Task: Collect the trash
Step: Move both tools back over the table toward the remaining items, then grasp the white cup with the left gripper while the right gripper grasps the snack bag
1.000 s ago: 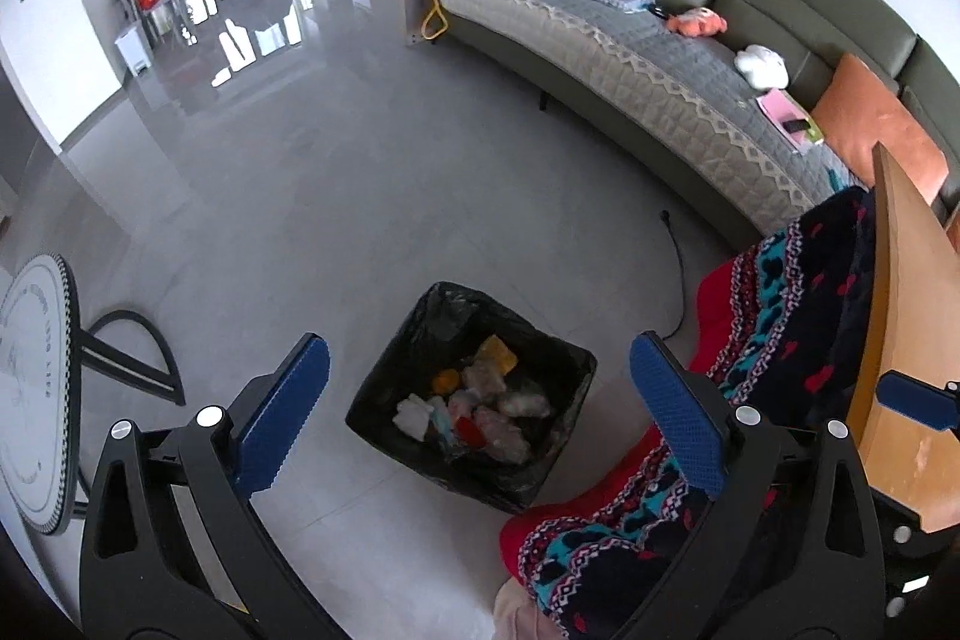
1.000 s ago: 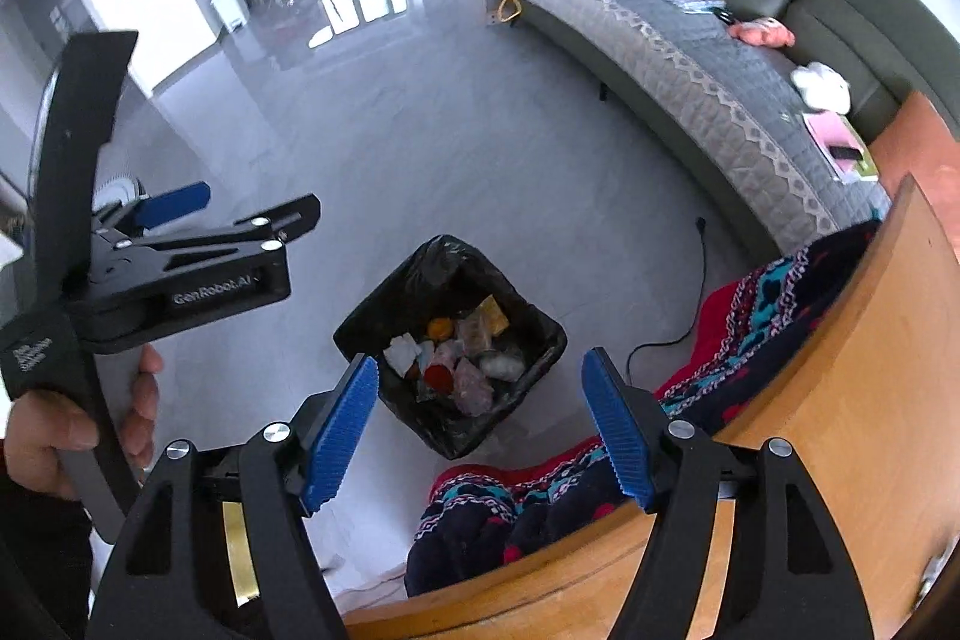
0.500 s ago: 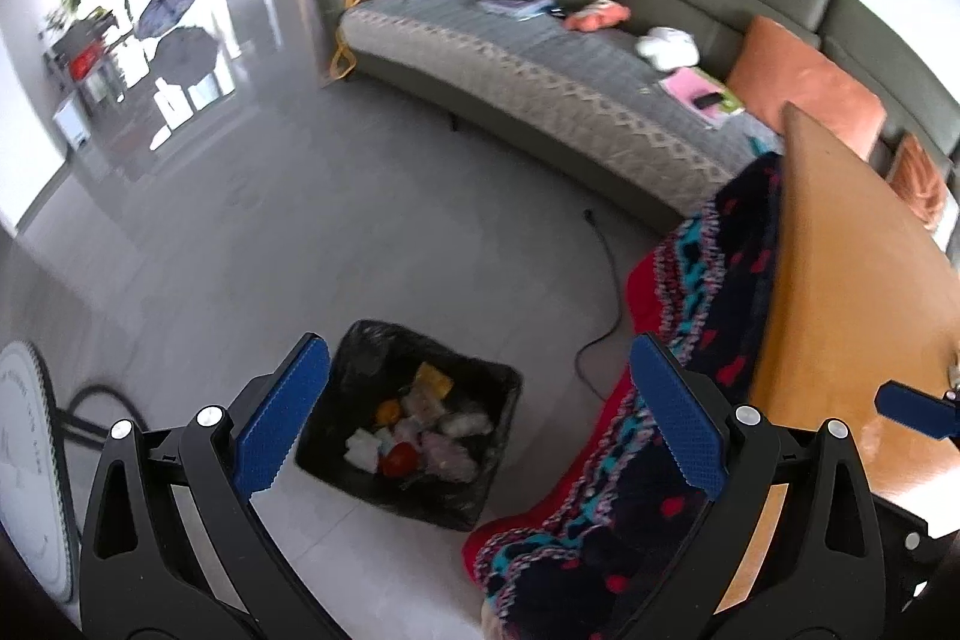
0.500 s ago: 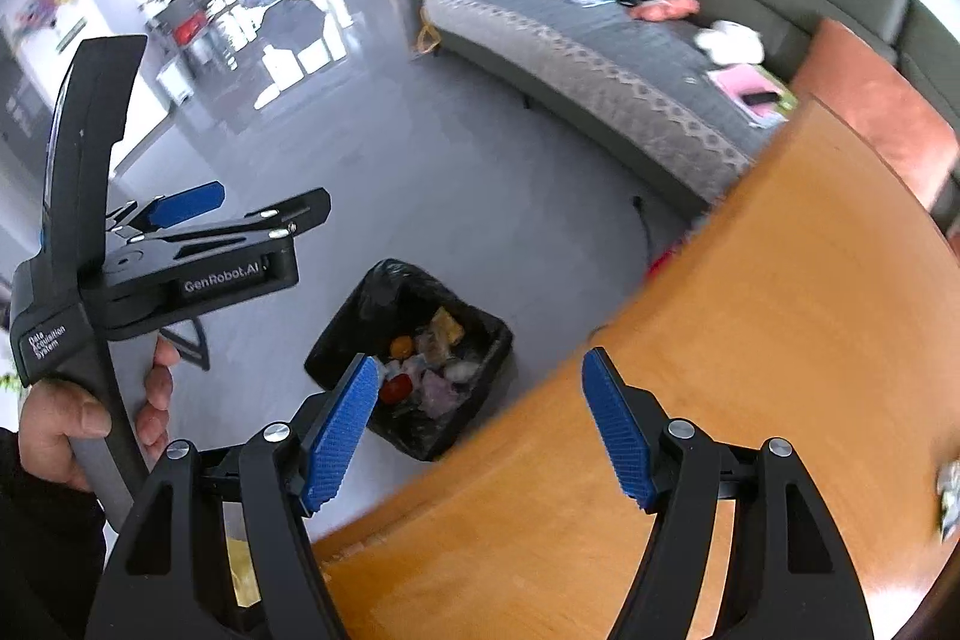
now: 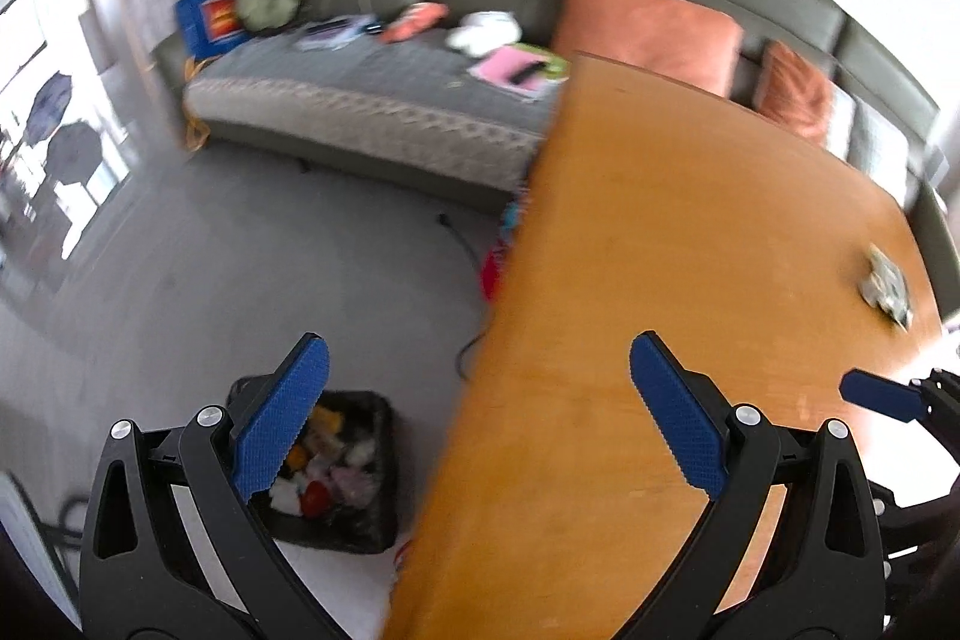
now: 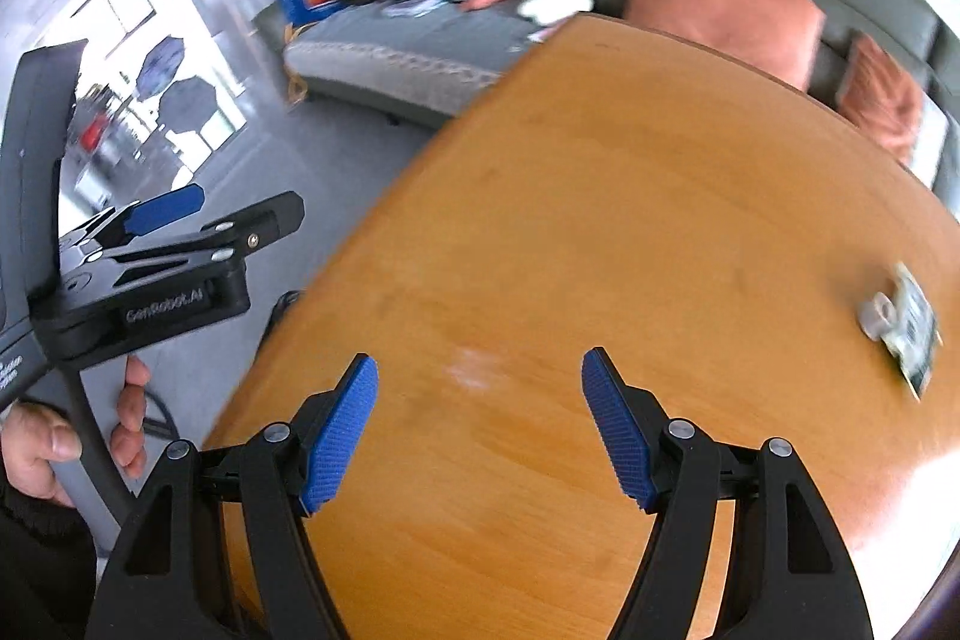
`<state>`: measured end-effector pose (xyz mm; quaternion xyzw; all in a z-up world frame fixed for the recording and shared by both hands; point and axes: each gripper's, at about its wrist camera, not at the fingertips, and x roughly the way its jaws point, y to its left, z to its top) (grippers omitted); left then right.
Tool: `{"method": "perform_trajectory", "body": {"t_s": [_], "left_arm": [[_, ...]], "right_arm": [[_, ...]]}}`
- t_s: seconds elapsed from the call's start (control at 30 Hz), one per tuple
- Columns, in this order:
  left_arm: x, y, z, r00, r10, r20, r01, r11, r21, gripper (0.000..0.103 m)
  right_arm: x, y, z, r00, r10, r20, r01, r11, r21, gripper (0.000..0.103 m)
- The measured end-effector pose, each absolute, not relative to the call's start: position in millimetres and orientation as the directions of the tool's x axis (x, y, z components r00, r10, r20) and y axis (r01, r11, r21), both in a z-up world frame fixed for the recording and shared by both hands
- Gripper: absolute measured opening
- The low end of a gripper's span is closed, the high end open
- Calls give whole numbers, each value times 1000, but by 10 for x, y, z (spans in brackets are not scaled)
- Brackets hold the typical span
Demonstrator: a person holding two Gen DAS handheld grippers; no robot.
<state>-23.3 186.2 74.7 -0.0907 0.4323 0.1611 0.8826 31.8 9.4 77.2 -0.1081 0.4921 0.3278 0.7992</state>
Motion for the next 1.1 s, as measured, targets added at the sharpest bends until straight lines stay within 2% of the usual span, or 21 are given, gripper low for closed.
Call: {"method": "perform_trajectory", "body": {"t_s": [0.3, 0.73, 1.1], "left_arm": [[157, 998, 707, 587, 115, -802, -212, 977, -15, 97], [619, 113, 593, 565, 42, -824, -82, 997, -5, 97], [1136, -458, 432, 565, 3, -825, 22, 1000, 19, 97]], "right_arm": [[570, -759, 677, 339, 387, -858, -517, 838, 174, 71], [1128, -1843, 529, 376, 336, -863, -331, 919, 214, 71], [1933, -2579, 331, 445, 151, -883, -62, 989, 137, 71]]}}
